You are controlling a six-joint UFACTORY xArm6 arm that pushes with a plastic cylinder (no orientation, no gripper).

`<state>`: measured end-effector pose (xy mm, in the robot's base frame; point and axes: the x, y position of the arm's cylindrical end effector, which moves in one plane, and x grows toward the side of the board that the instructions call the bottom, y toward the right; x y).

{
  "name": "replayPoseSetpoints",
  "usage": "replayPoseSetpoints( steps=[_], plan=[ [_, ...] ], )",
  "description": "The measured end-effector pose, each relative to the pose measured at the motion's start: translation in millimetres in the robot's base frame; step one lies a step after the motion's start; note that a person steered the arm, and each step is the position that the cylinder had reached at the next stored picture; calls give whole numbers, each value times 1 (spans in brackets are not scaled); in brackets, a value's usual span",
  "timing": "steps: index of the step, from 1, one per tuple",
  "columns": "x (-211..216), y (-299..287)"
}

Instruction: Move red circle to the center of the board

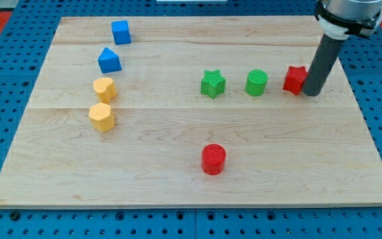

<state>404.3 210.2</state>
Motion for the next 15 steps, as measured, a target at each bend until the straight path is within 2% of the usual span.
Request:
replayPoseSetpoints(
  steps=[2, 3, 4, 7, 9, 12, 13, 15],
  plan=[
    [84, -1],
    [113, -4],
    [122, -1],
    [112, -1],
    [111, -49],
    [174, -139],
    [162, -188],
    [118, -235]
  ],
)
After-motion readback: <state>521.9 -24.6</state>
